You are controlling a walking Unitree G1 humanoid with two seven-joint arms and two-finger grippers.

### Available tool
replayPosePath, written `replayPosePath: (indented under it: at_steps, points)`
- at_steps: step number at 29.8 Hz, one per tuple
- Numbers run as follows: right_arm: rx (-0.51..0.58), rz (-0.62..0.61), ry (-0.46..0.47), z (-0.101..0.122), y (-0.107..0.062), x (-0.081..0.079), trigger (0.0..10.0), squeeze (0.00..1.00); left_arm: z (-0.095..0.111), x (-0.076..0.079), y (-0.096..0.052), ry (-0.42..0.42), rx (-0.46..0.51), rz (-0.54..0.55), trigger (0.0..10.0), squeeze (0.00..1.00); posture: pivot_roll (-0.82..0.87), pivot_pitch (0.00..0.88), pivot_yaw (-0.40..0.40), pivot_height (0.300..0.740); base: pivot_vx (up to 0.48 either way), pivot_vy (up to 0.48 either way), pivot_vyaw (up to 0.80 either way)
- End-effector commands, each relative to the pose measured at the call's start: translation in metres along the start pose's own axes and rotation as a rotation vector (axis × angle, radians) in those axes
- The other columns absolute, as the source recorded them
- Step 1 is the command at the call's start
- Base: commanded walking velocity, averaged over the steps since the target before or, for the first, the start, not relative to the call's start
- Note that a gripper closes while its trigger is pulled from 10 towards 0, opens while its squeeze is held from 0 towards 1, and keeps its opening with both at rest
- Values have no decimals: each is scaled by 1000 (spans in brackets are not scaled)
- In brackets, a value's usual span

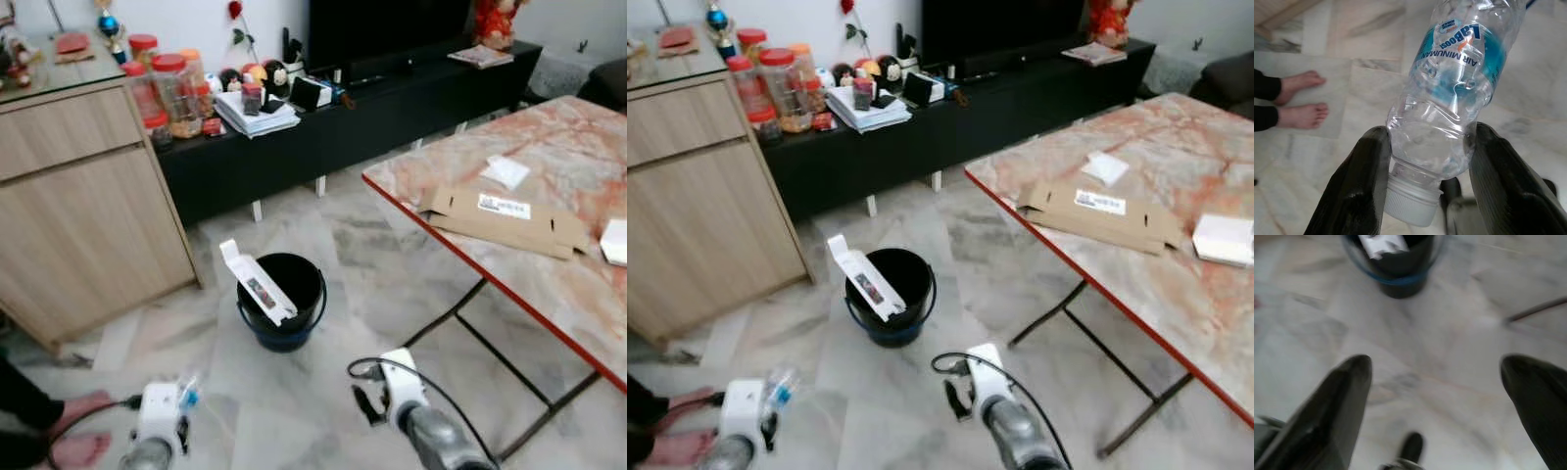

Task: Picking trash to rubbish bin

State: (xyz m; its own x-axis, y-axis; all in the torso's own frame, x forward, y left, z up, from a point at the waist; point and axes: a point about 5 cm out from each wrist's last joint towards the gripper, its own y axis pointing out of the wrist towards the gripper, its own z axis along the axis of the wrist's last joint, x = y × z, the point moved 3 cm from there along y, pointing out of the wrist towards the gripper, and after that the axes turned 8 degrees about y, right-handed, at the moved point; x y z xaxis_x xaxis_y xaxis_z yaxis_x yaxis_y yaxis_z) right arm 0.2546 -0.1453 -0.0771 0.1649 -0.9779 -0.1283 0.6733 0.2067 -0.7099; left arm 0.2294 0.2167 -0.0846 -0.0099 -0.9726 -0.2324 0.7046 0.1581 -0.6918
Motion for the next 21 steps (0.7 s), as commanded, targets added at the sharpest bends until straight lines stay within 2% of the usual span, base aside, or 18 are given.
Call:
replayPosePath:
  at_steps: [1, 4, 12, 21]
  points:
    - [24, 31, -9, 9, 4, -12, 10000, 0, 6, -15, 1, 7, 18, 39, 10000, 0, -21, 22, -18, 740, 319, 0, 0]
    - [23, 33, -21, 10, 4, -13, 10000, 0, 6, -16, 1, 7, 18, 40, 10000, 0, -18, 22, -18, 740, 319, 0, 0]
    - [17, 28, -27, 8, 4, -12, 10000, 0, 5, -15, 1, 8, 17, 38, 10000, 0, -18, 22, -18, 740, 317, 0, 686]
    - [22, 35, -17, 9, 4, -13, 10000, 0, 6, -15, 1, 11, 18, 36, 10000, 0, -20, 17, -17, 740, 319, 0, 0]
